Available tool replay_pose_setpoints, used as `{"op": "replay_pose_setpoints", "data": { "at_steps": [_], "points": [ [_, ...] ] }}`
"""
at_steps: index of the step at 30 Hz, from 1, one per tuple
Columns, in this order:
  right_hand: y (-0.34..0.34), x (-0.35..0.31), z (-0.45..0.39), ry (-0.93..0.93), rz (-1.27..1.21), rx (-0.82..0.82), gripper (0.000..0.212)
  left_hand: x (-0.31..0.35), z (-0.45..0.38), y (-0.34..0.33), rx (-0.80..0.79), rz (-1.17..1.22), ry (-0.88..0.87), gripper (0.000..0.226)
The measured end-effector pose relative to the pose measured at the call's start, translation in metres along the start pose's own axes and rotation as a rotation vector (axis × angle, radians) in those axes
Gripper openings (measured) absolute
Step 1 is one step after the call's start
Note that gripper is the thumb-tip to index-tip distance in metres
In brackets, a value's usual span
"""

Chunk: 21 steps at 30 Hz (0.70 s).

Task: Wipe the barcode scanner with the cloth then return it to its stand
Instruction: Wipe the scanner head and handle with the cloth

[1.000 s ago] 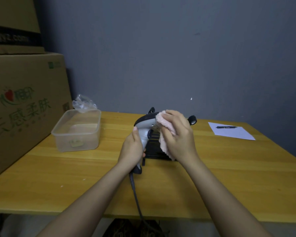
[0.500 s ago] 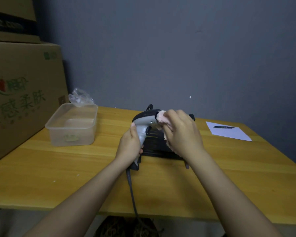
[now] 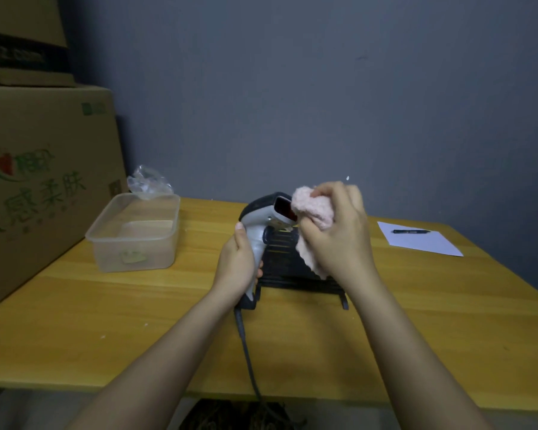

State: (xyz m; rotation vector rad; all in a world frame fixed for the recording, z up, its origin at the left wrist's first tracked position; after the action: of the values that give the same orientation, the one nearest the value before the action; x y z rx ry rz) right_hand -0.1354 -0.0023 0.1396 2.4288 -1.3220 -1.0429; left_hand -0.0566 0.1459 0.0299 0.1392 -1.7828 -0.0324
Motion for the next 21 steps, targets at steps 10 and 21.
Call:
{"op": "replay_pose_setpoints", "data": {
  "at_steps": [10,21],
  "points": [
    [-0.030,-0.009,0.012,0.150,0.087,-0.144,0.022,-0.007,0.006,0.000,0.002,-0.044,0.041,0.065],
    [-0.015,0.016,0.008,-0.016,0.234,-0.154,0.022,-0.008,0.007,-0.003,-0.004,-0.094,0.043,0.061]
  ]
}}
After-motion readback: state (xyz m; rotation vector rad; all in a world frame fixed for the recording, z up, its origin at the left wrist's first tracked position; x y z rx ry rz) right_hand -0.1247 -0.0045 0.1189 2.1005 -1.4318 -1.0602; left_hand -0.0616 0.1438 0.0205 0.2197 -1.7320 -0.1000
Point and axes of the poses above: each hand's wrist, its own z-axis away from the middle knuckle, its own y-axis out of the back of the hand, x = y × z, the point moved 8 cm from there along -z, towards the middle knuckle, and after that the axes turned 6 degrees about z, right-handed, at the moved point
